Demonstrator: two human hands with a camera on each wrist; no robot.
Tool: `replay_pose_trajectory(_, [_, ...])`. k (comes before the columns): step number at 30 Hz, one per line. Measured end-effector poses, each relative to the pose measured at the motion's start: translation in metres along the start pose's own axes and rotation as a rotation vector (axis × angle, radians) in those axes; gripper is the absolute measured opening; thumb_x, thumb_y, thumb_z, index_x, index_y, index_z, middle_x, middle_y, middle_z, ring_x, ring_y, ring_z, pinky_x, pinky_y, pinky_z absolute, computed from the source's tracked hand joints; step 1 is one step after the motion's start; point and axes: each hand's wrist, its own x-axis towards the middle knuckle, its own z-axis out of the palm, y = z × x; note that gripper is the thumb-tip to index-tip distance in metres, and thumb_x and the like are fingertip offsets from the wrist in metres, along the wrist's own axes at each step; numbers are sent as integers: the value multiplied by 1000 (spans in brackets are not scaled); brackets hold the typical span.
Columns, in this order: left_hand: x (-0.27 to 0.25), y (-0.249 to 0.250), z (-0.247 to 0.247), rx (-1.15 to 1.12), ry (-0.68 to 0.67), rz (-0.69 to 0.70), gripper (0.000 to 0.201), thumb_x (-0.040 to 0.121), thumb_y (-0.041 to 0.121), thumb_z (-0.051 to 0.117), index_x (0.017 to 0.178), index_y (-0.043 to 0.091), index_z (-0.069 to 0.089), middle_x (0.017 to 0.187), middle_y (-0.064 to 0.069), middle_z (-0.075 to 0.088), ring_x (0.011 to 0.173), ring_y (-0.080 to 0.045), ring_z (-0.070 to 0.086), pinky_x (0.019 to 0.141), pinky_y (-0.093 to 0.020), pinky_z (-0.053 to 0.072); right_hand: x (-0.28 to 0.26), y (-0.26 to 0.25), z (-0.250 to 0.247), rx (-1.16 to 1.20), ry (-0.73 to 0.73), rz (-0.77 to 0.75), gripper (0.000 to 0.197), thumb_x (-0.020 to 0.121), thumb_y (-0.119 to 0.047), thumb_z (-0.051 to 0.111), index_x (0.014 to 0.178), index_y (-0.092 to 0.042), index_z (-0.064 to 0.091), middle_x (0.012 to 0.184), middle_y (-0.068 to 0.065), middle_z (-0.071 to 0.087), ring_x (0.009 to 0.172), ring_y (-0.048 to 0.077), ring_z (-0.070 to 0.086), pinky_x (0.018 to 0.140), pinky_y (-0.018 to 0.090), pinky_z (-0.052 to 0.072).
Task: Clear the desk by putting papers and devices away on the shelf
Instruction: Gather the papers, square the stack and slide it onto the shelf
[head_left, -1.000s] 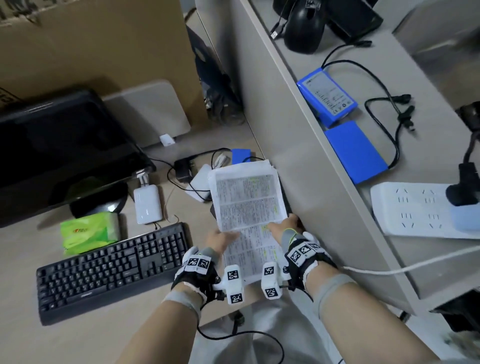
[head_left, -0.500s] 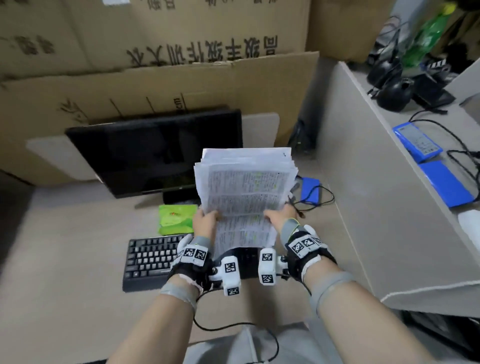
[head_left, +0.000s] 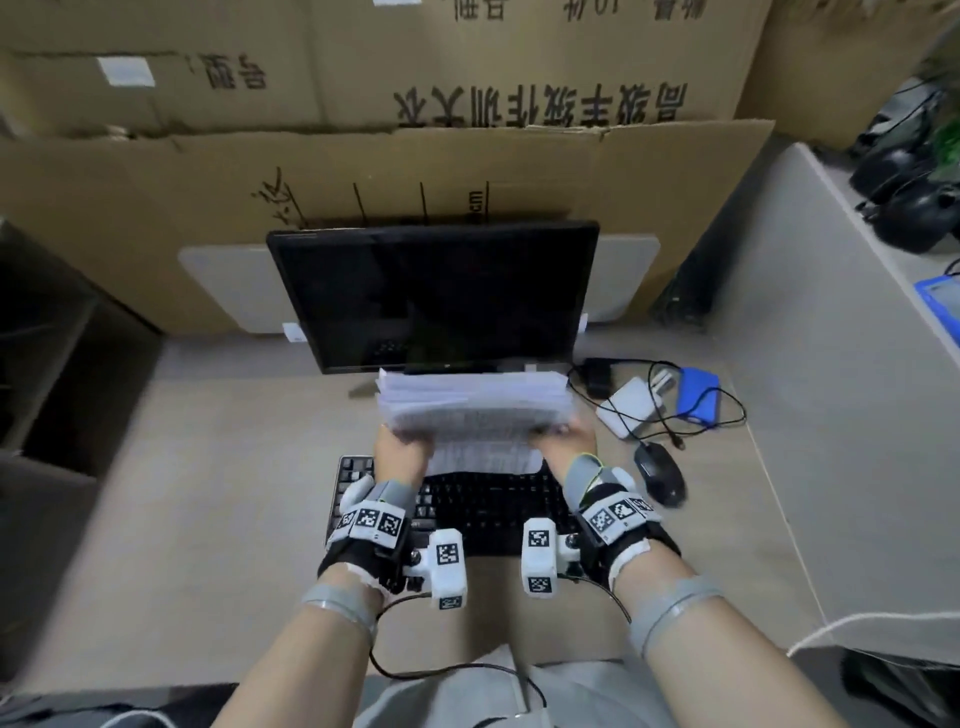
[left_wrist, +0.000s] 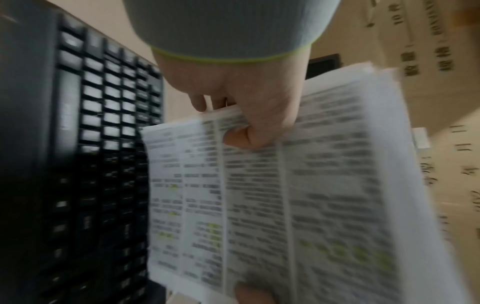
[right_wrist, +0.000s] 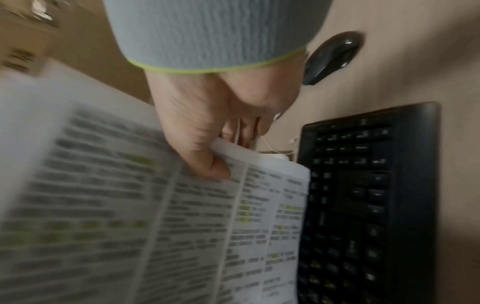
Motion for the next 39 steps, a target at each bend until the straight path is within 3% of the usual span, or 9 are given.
replay_pose_trajectory(3, [6, -22, 5, 67, -25, -61, 24, 85, 10, 50, 104, 0, 60, 94, -19, 66, 87, -32, 62, 73, -39, 50, 29, 38, 12, -176, -7, 30, 32, 60, -38, 76, 79, -15, 63, 89, 9, 72, 92, 30, 69, 85, 42, 55])
replay_pose_trajectory(6, [0, -12, 9, 26, -51, -16, 37, 90, 23, 37, 112, 5, 60, 106, -15, 67, 101, -29, 62, 87, -39, 47, 10, 23, 10, -296, -42, -14, 44, 79, -35, 71, 117, -14, 63, 117, 13, 67, 113, 36, 61, 100, 46, 45])
replay_pose_trajectory(11, [-2, 19, 2, -173, -14, 60, 28, 85, -4, 43, 107, 10, 54, 93, -5, 57, 87, -21, 51, 73, -33, 44, -7, -15, 2, -76, 7, -97, 6, 83, -7, 66, 88, -7, 64, 84, 10, 64, 80, 26, 63, 71, 37, 52])
replay_pose_trajectory(14, [7, 31, -10, -243, 98, 139, 19, 82, -3, 49, 94, 9, 56, 82, -3, 56, 76, -17, 50, 66, -30, 42, -9, -29, 6, 89, -14, -206, 10, 79, 1, 65, 86, -5, 69, 79, 8, 66, 73, 19, 62, 62, 24, 46])
replay_pose_trajectory(19, [3, 12, -19, -171, 170, 108, 18, 83, -3, 49, 97, 7, 55, 75, 0, 53, 68, -15, 49, 60, -28, 38, -14, -16, 24, -22, -76, -206, 6, 84, -4, 64, 83, -9, 63, 84, 10, 66, 79, 22, 63, 66, 27, 47])
replay_pose_trajectory(23, [1, -24, -21, -68, 89, -62, 19, 86, -6, 50, 104, 2, 51, 99, -19, 60, 95, -34, 59, 76, -32, 42, -9, 12, 36, -126, -111, -62, 20, 86, -6, 66, 105, -1, 61, 93, 14, 64, 84, 24, 61, 66, 24, 41])
replay_pose_trajectory(26, [8, -30, -24, -19, 72, -20, 21, 87, -3, 47, 107, -6, 55, 104, -29, 61, 105, -40, 59, 78, -40, 46, -1, 21, 44, -156, -88, -38, 27, 84, -14, 69, 107, -1, 65, 106, 20, 69, 88, 28, 65, 72, 28, 45])
replay_pose_trajectory(31, [9, -27, -30, -51, 77, 4, 17, 91, 7, 48, 102, -5, 52, 80, -2, 52, 82, -24, 50, 63, -32, 36, 1, 23, 49, -191, -69, -92, 31, 85, -20, 70, 110, -3, 63, 103, 15, 67, 100, 33, 65, 82, 34, 49])
replay_pose_trajectory(39, [0, -14, -45, -201, 221, -49, 10, 94, 10, 47, 103, 7, 50, 92, -3, 55, 94, -25, 51, 80, -35, 39, 9, 9, 65, -184, -135, -139, 40, 86, -29, 70, 111, -1, 56, 97, 11, 59, 95, 29, 60, 77, 31, 40])
